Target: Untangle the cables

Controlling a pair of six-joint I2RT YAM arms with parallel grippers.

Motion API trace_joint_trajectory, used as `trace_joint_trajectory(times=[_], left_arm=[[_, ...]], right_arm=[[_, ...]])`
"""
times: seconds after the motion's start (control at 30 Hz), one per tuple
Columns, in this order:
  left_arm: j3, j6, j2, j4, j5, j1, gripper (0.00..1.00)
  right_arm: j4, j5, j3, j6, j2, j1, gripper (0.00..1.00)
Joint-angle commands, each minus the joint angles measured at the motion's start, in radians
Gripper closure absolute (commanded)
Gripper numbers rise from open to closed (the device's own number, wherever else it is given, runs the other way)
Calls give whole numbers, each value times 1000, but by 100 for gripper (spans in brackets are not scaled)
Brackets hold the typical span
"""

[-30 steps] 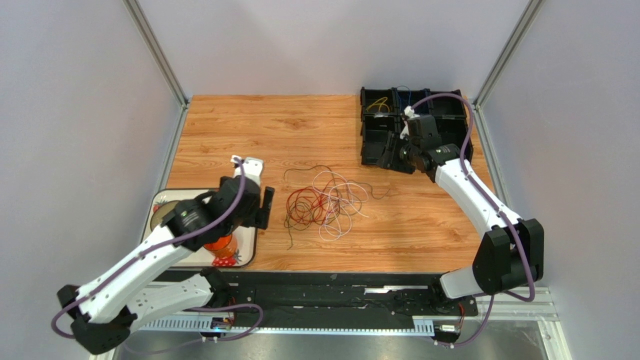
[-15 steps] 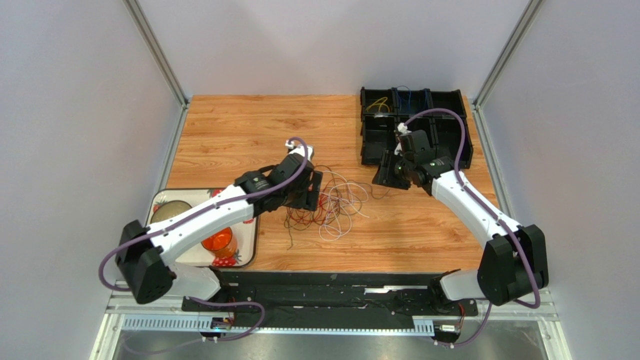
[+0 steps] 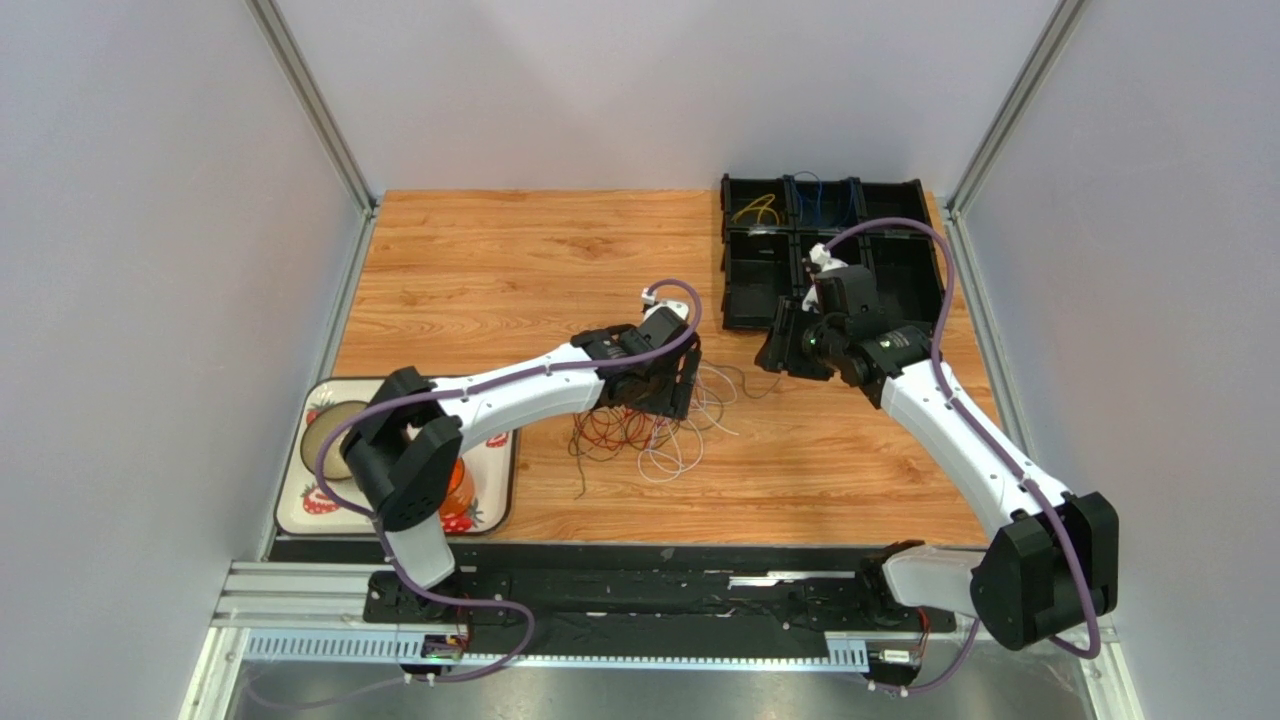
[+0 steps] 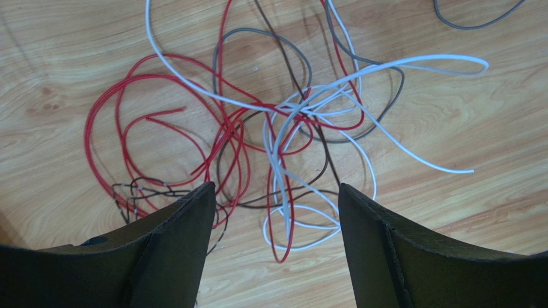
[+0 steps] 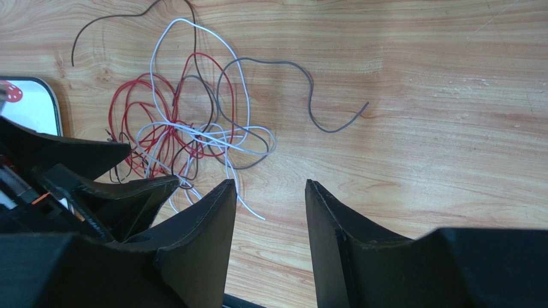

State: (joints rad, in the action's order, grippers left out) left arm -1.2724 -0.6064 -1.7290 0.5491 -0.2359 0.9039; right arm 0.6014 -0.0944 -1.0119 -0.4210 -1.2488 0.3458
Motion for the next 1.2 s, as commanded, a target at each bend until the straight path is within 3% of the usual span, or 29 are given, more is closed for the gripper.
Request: trace_joint_trajectory(times=[0.0, 0.5, 0.73, 0.83, 0.93, 1.0, 1.03, 1.17], left_arm=[[-58, -27, -47, -41, 15, 18, 20], [-84, -50, -116, -57, 3, 67, 17], [-104, -55, -156, -46, -3, 72, 20], [-111, -66, -167, -28, -37, 72, 31], [-117, -58, -164, -15, -62, 72, 56], [-136, -46, -161, -5, -69, 72, 93], [-149, -43, -161, 26, -85, 72, 100], [-208, -15, -104, 118, -114, 72, 100]], right_arm=[[12, 10, 7, 19, 28, 1, 53], [23, -2, -2, 25, 34, 1, 53], [29, 1, 9, 24, 55, -1, 53], [31, -2, 10, 24, 55, 1, 53], [29, -5, 12, 24, 55, -1, 53], [26, -7, 13, 21, 55, 1, 53], [28, -7, 13, 21, 54, 1, 53], [23, -18, 16, 10, 54, 1, 53]])
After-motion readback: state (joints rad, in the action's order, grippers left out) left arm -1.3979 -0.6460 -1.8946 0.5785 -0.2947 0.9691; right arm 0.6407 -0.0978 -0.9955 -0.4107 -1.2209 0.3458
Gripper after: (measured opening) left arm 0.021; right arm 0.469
